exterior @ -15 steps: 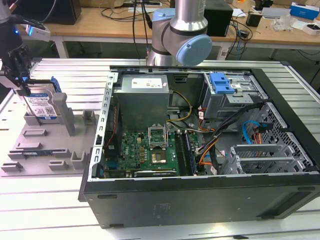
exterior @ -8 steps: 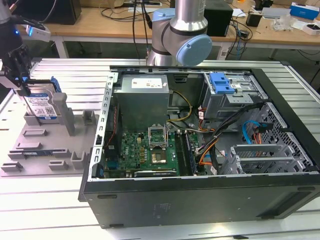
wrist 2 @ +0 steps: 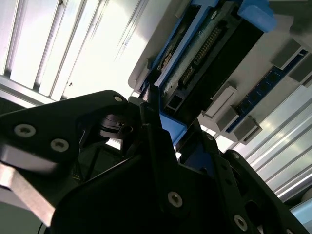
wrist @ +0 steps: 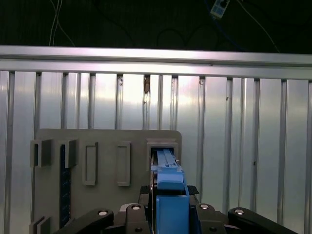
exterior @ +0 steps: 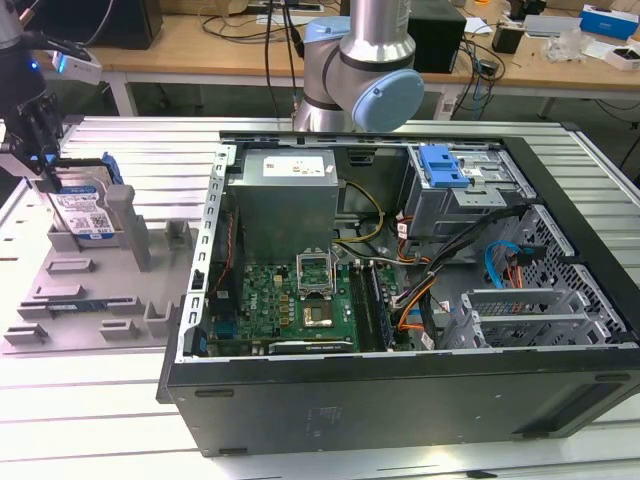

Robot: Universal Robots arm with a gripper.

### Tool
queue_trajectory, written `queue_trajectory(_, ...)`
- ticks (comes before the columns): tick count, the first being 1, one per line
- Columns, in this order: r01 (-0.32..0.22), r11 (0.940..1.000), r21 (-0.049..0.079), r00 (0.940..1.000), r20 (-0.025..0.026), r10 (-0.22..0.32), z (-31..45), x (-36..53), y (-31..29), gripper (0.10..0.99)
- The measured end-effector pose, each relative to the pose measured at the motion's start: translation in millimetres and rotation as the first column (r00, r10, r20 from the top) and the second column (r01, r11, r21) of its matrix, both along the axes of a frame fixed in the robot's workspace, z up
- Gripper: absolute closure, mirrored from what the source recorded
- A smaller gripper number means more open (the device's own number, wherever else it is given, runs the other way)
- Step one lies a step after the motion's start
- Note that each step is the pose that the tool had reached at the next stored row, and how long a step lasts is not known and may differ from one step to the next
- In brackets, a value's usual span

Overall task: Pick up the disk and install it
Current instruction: 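Pick up the disk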

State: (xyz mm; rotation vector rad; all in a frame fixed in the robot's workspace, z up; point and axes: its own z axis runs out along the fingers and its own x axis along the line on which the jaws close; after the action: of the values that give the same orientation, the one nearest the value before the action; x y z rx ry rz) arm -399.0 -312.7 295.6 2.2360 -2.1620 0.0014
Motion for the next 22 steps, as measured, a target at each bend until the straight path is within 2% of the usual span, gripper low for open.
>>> queue_trajectory(6,0.000,1.0000,0.000,1.0000,0.0007,0.000,1.0,0.0,0.0,0.718)
queue_trajectory(13,0.000,1.0000,0.001,1.0000,0.0006,0.000,14.1,0.0,0.0,0.718)
queue_trajectory(14,0.000,1.0000,0.002,1.0000,0.0009,0.000,19.2,0.0,0.0,0.718)
queue_trajectory(19,0.000,1.0000,0.006,1.0000,0.0026,0.000,33.8,0.0,0.0,0.718)
queue_trajectory(22,-0.001,1.0000,0.009,1.0000,0.0039,0.001,48.3,0.0,0.0,0.718)
